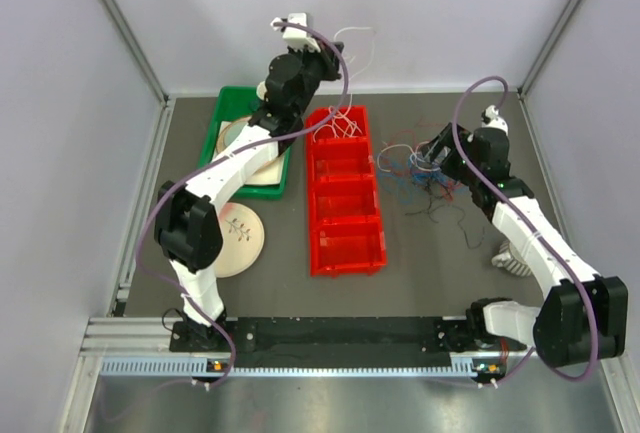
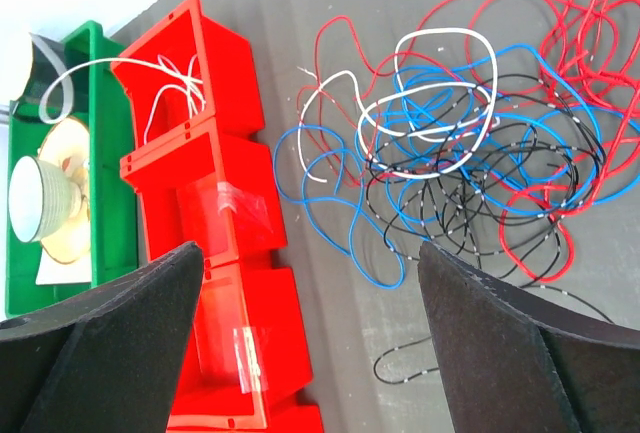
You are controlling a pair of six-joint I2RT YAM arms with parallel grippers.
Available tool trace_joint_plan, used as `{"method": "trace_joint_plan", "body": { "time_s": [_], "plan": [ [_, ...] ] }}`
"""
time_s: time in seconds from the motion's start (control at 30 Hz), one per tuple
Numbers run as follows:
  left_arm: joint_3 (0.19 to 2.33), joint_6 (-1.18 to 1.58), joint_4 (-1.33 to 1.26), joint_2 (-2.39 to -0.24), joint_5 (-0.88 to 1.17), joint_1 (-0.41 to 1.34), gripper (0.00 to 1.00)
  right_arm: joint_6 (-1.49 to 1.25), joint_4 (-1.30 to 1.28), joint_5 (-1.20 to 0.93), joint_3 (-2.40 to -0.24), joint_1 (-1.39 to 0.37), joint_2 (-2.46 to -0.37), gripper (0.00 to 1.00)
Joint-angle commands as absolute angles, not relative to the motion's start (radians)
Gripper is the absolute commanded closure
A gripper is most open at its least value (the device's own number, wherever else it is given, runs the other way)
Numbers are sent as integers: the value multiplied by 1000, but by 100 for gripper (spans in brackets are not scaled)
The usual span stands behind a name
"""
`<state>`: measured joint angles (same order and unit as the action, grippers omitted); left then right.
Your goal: Untangle the cables
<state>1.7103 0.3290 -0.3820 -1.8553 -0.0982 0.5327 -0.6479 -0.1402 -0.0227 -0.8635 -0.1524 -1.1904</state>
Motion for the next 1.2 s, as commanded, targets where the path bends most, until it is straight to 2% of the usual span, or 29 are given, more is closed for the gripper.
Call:
{"method": "trace_joint_plan", "body": {
  "time_s": [0.0, 0.23, 0.5, 0.8, 1.17],
  "plan": [
    [1654, 351, -457, -1844, -109, 534, 100, -635, -143, -23, -868, -141, -1149, 12],
    [1586, 382, -478, -1890, -155, 526, 100, -635, -149, -29, -864, -141, -1143, 12],
    [1499, 417, -500, -1953, -302, 531, 100, -638, -149, -43, -850, -140, -1140, 12],
    [1401, 494, -508, -1980, -328, 548, 100, -646, -149, -49, -854, -141, -1146, 13],
    [1495, 505, -410, -2069, -330, 583, 100, -652, -147, -61, -850, -141, -1154, 13]
  ]
}}
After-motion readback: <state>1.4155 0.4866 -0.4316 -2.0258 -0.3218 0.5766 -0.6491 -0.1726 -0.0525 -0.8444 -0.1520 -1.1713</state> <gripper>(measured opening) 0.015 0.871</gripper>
